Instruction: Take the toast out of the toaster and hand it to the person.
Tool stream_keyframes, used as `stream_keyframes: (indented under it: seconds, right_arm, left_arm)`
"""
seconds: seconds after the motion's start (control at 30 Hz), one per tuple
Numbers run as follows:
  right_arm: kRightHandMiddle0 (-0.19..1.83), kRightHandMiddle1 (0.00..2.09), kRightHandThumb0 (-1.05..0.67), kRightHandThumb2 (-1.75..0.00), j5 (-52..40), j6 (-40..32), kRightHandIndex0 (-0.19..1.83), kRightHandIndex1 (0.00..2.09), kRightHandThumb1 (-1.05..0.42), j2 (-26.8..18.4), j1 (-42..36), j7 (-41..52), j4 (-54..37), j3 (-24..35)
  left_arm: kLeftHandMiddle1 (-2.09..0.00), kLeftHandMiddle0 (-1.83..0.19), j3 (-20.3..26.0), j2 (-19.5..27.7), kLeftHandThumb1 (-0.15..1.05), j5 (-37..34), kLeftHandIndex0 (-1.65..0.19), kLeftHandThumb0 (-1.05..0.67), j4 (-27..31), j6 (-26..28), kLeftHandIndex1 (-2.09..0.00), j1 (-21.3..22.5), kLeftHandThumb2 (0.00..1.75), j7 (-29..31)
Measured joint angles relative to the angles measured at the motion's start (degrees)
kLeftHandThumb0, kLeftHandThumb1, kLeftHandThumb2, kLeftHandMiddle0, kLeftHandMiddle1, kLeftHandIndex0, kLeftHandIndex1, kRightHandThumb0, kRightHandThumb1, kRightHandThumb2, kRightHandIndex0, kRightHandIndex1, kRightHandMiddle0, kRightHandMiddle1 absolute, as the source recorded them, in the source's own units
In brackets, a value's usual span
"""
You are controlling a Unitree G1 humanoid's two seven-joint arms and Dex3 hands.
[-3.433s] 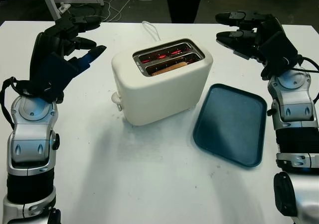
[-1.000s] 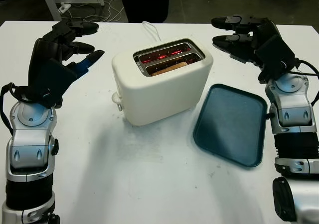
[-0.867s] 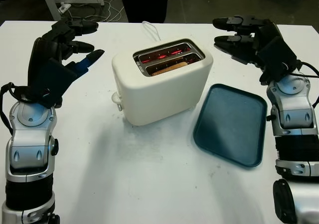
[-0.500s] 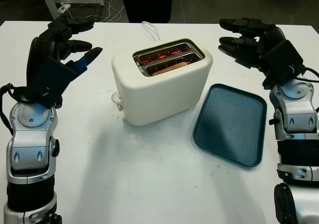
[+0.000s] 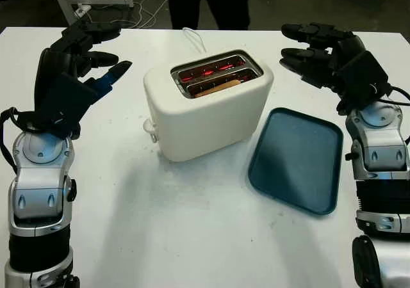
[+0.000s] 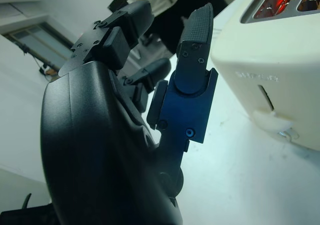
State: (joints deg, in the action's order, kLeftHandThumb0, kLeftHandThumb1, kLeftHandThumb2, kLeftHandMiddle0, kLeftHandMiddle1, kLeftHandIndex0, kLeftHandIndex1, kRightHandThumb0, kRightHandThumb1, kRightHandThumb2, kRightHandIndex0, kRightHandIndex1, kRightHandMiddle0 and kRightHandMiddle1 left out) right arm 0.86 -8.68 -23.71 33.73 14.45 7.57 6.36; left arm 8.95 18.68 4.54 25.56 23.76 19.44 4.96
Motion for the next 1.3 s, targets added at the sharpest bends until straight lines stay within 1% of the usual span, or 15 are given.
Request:
stream_keyframes:
  seconds: [1.3]
  right_arm:
    - [0.77,0.01,-0.35,0.0,0.8,-0.2,0.8,0.04,-0.85,-0.02,0.11,-0.03,-0.18,-0.61]
  left_arm:
    - [-0.92,-0.39,0.01,0.02,0.92,-0.01,-0.42,-0.5,-0.27,-0.14,-0.57,-0.01,0.09,0.51]
